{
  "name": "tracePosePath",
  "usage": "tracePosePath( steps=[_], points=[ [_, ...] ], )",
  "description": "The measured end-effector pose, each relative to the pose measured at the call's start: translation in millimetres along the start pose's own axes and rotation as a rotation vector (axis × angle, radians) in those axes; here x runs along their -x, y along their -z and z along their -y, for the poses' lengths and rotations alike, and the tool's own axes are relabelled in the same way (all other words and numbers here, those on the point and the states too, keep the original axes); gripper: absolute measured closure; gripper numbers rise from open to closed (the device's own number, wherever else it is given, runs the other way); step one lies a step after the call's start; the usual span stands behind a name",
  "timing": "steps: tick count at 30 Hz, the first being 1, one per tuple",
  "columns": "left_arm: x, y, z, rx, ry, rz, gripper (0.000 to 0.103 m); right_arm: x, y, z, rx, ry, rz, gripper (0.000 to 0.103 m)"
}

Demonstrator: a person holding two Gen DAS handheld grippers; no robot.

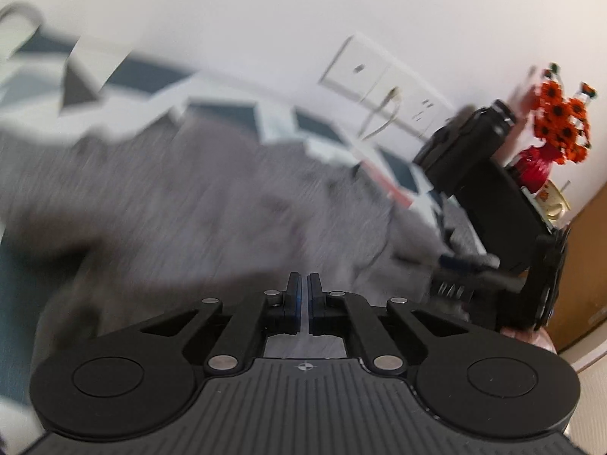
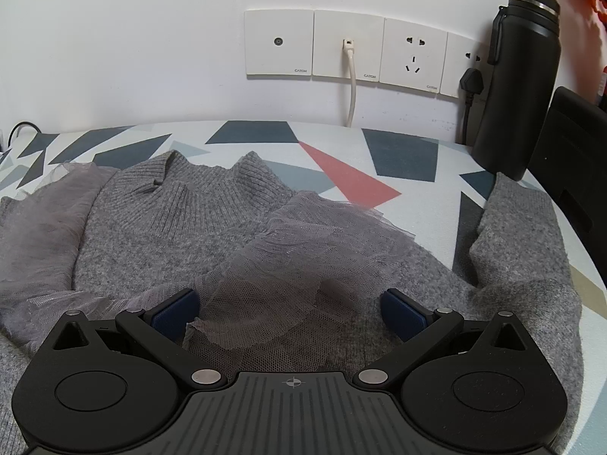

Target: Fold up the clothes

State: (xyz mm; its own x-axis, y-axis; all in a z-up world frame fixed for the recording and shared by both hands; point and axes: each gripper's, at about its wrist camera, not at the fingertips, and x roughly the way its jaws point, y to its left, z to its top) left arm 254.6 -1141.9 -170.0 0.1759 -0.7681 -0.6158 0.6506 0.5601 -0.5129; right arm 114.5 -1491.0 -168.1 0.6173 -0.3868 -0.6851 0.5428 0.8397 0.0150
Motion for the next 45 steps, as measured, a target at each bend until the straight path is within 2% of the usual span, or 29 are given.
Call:
tracePosePath(
  steps=[4, 6, 8, 9, 12, 15, 20, 23, 27, 32, 34, 36, 39, 40, 41, 43, 45],
  points=[
    [12, 8, -5, -0.015, -0.024, 0.004, 0.098, 0, 0, -1, 0.000, 0.001, 0.000, 0.001],
    [21, 8, -5, -0.040, -0.044, 0.024, 0.084, 0, 0, -1, -0.001, 0.000, 0.000, 0.001],
    [39, 6, -13, -0.036, -0.066, 0.080, 0.050, 0, 0, 0, 0.000, 0.000, 0.000, 0.001],
    [48, 6, -17, -0.030, -0.078, 0.111, 0.044, 0, 0, -1, 0.000, 0.001, 0.000, 0.001],
    [75, 2, -49, 0.069, -0.128, 0.209, 0.041, 0, 0, -1, 0.001, 0.002, 0.001, 0.001],
    [91, -2, -88, 0.218, -0.184, 0.276, 0.036, 0, 0, -1, 0.002, 0.003, 0.001, 0.001],
    [105, -5, -126, 0.317, -0.240, 0.320, 0.023, 0, 0, -1, 0.001, 0.001, 0.001, 0.001],
    [103, -8, -139, 0.348, -0.215, 0.344, 0.021, 0, 0, -1, 0.001, 0.001, 0.001, 0.001],
    [96, -15, -152, 0.334, -0.311, 0.344, 0.017, 0, 0, -1, 0.000, 0.001, 0.001, 0.001],
    [94, -17, -155, 0.294, -0.340, 0.356, 0.017, -1, 0, -1, 0.000, 0.000, 0.001, 0.001],
    [97, -16, -151, 0.250, -0.362, 0.335, 0.017, -1, 0, -1, 0.000, 0.001, 0.001, 0.001],
    [98, -16, -144, 0.146, -0.411, 0.305, 0.018, -1, 0, -1, 0.000, 0.002, 0.001, 0.001],
    [91, -15, -131, -0.002, -0.557, 0.266, 0.019, -1, 0, -2, 0.000, 0.003, 0.001, 0.001],
    [88, -14, -129, -0.043, -0.583, 0.256, 0.022, -1, 0, -2, 0.000, 0.003, 0.001, 0.001],
    [86, -14, -128, -0.079, -0.597, 0.251, 0.033, -1, 0, -2, 0.000, 0.003, 0.001, 0.001],
    [81, -14, -129, -0.107, -0.614, 0.242, 0.042, -1, 1, -2, -0.001, 0.002, 0.001, 0.001],
    [75, -15, -133, -0.119, -0.629, 0.235, 0.042, 0, 1, -1, -0.001, 0.002, 0.001, 0.001]
  ],
)
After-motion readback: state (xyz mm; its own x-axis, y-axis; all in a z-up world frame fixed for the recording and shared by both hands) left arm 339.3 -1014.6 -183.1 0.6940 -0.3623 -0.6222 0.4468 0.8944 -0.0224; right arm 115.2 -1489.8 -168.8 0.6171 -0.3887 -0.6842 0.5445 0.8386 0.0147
